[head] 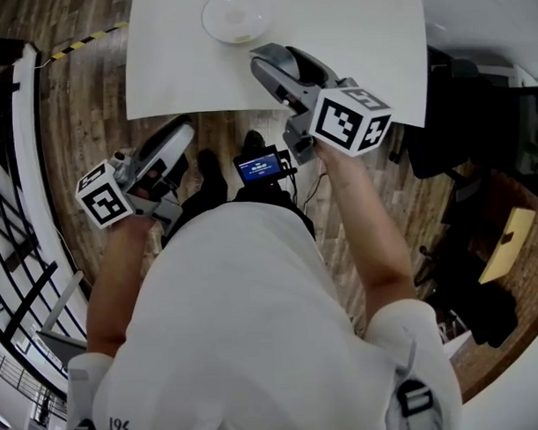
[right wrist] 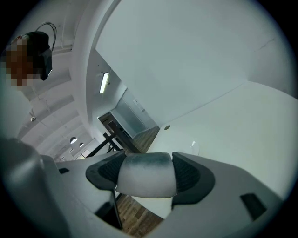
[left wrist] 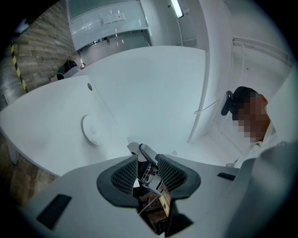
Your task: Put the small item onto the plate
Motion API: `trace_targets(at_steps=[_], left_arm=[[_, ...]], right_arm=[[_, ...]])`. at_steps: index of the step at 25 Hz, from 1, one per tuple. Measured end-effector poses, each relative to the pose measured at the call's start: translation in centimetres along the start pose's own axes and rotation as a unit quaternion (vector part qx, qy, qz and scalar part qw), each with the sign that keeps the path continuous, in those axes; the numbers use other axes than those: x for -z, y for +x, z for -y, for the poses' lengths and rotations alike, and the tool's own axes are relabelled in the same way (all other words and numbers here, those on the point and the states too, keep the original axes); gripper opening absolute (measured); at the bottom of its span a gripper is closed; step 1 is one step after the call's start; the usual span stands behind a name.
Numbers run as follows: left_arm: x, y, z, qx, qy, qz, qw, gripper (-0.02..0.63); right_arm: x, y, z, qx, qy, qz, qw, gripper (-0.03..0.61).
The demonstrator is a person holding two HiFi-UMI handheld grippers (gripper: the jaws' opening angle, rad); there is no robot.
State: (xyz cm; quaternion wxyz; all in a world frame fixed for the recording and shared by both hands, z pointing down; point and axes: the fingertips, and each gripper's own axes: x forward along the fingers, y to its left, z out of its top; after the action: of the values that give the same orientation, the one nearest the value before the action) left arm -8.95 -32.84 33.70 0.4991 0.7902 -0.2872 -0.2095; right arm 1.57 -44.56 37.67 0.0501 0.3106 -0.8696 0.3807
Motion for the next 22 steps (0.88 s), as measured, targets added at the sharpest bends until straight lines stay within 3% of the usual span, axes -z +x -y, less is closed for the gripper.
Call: trace_targets(at_steps=[16,19,22], left_arm=[[-2.4,2.8,-6.4,-0.044,-0.014,-0.014,0.9988,0.137],[-2.5,3.0,-6.8,-0.049,-0.008,-0.018,0.9986,0.137],[-2.5,3.0,-7.0,-0.054,-0.007,-0.020,0.9983,0.137]], right_arm=[[-0.1,9.1,6.3,0.039,-0.081,-0.073,0.993,0.314],[-0.4,11.1,7.3,0.053,-0.118,-0.082,0.988,0.313],[-0.3,13.3,8.5,0.079,-0.193,-0.103,0.973,0.314]])
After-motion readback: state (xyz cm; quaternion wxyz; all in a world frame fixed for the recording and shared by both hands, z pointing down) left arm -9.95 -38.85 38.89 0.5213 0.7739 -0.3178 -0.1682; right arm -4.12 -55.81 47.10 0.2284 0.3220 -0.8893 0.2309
